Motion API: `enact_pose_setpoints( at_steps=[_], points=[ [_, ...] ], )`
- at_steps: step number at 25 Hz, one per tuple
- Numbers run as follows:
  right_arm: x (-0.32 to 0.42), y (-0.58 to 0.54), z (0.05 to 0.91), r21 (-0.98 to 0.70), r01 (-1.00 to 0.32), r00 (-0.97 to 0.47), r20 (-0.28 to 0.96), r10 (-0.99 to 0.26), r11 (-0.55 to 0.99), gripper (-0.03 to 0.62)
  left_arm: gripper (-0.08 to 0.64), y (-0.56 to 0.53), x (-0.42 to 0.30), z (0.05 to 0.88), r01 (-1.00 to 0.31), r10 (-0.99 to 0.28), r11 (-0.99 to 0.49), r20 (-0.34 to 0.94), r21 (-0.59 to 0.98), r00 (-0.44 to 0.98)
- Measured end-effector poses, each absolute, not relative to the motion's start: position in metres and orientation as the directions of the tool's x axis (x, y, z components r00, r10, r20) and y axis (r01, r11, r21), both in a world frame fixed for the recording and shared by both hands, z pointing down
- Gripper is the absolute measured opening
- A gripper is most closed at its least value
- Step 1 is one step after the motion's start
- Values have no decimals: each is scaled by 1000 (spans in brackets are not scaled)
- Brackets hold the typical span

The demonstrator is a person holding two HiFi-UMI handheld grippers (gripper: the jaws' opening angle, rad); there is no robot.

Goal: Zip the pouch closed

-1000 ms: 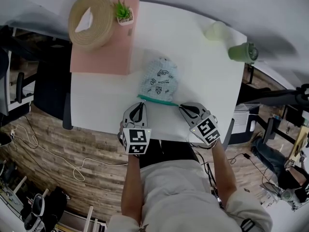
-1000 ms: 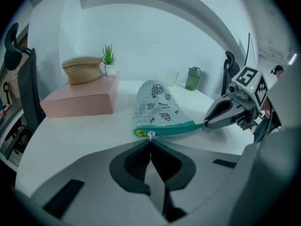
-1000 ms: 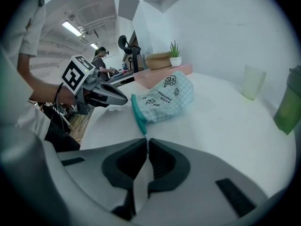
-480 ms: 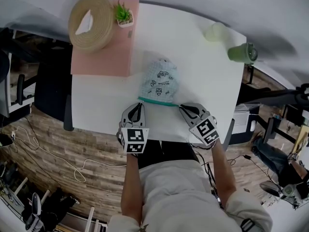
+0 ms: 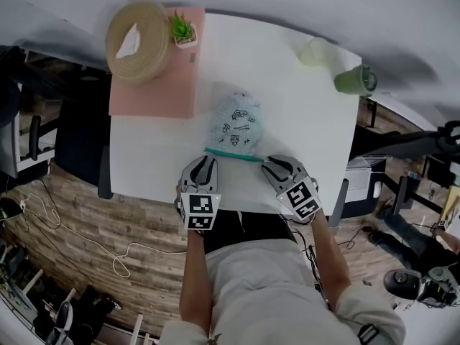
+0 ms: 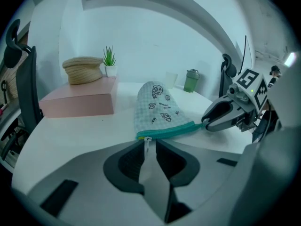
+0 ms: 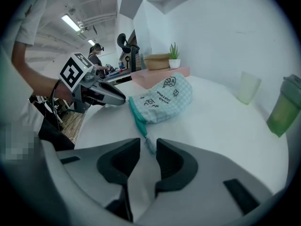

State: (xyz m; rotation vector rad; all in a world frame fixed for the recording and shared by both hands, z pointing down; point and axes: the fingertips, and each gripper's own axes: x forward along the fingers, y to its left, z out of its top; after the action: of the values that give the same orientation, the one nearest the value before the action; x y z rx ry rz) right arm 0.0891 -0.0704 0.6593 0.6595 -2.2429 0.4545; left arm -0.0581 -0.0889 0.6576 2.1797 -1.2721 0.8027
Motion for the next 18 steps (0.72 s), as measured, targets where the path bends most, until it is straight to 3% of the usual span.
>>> enact_pose_setpoints(
  at_steps=[8, 18],
  points=[
    [83, -86, 607, -26, -645, -611, 618, -495, 763, 190, 172, -96, -61, 612, -894, -688, -445, 619, 54, 379],
    [76, -112, 497, 97, -750, -583, 369, -724, 654, 262, 216, -107, -58, 515, -913, -827, -407, 437, -30, 355]
  ],
)
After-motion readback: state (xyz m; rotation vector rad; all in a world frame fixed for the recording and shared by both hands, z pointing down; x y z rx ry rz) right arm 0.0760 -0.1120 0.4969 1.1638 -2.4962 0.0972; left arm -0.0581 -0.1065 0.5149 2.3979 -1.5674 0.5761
